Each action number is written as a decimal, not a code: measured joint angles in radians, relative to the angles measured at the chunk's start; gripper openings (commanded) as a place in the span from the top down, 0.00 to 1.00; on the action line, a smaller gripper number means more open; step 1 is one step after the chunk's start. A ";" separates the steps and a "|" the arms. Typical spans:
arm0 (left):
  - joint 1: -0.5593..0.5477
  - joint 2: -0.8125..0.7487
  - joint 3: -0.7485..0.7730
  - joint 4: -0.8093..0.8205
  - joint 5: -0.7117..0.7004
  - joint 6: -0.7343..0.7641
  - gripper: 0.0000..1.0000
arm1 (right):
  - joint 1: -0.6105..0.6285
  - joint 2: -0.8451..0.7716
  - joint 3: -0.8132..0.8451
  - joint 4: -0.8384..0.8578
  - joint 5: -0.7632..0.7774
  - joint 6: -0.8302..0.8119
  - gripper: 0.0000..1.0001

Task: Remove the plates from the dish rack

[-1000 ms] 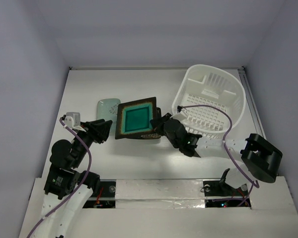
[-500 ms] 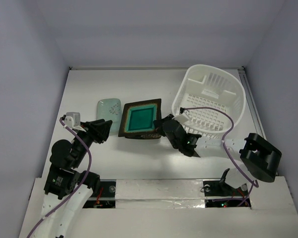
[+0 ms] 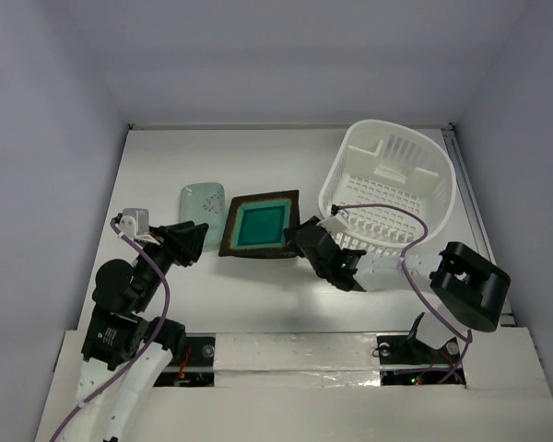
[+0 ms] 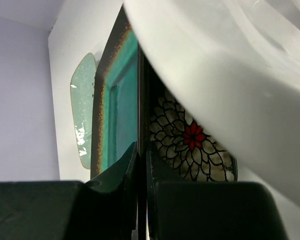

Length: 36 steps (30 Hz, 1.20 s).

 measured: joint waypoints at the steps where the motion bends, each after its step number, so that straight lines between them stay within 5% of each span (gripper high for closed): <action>1: 0.000 0.000 0.000 0.000 0.000 0.000 0.60 | 0.000 0.005 0.000 0.003 0.000 0.006 0.92; 7: 0.000 0.000 0.000 0.000 0.000 0.000 0.60 | 0.000 0.019 -0.005 0.043 0.004 0.027 0.74; 20: 0.000 -0.005 0.000 0.000 0.000 0.000 0.60 | 0.000 0.027 -0.012 0.083 0.013 0.043 0.61; 36: 0.000 -0.006 0.000 0.000 0.000 0.000 0.60 | 0.000 0.038 0.060 -0.182 0.041 0.016 0.20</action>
